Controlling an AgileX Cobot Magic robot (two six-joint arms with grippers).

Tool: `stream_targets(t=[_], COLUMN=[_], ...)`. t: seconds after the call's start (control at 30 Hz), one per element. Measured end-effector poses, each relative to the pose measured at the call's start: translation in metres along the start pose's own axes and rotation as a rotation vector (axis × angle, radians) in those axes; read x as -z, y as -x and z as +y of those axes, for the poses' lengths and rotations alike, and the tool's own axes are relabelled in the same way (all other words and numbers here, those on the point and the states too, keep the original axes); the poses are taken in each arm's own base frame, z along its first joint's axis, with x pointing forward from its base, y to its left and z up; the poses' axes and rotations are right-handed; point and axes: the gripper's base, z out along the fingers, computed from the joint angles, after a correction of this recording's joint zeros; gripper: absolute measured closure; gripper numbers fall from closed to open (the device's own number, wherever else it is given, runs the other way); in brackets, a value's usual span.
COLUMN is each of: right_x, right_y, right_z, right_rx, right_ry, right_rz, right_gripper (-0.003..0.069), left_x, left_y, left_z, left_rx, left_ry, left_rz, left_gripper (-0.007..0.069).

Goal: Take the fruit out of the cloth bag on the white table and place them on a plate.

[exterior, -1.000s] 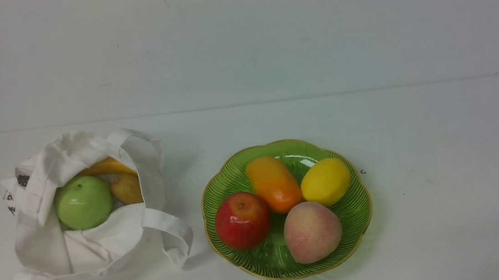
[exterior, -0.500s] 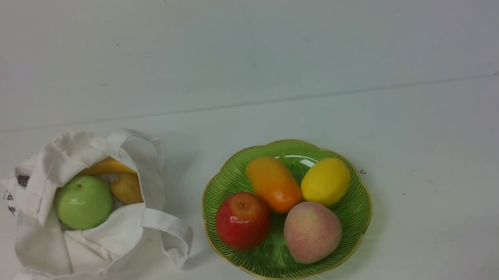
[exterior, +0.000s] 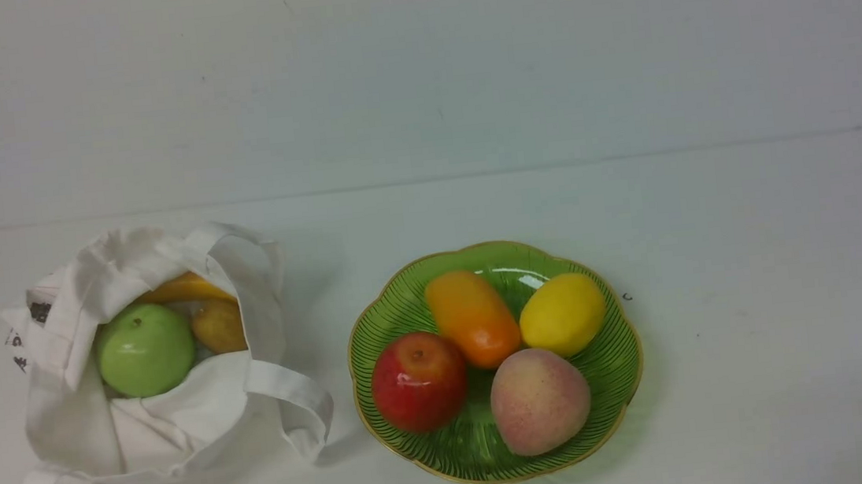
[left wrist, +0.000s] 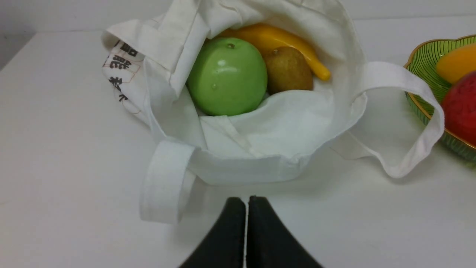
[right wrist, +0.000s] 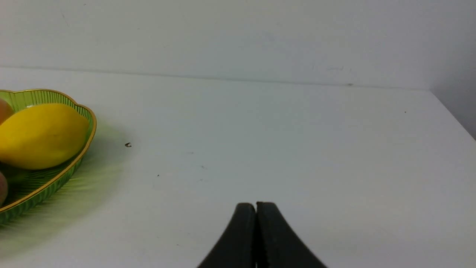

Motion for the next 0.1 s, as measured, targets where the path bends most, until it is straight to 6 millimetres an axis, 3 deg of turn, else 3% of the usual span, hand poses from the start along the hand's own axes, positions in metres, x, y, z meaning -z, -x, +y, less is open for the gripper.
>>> stream_targets(t=[0.1], right_x=[0.0000], right_y=[0.0000], right_z=[0.0000], right_rx=[0.000], right_ry=[0.000], right_rz=[0.000], right_gripper=[0.0673], left_x=[0.0000], left_y=[0.0000], left_z=[0.0000], left_rx=[0.000], left_ry=[0.000], left_rz=[0.000], left_gripper=[0.0632])
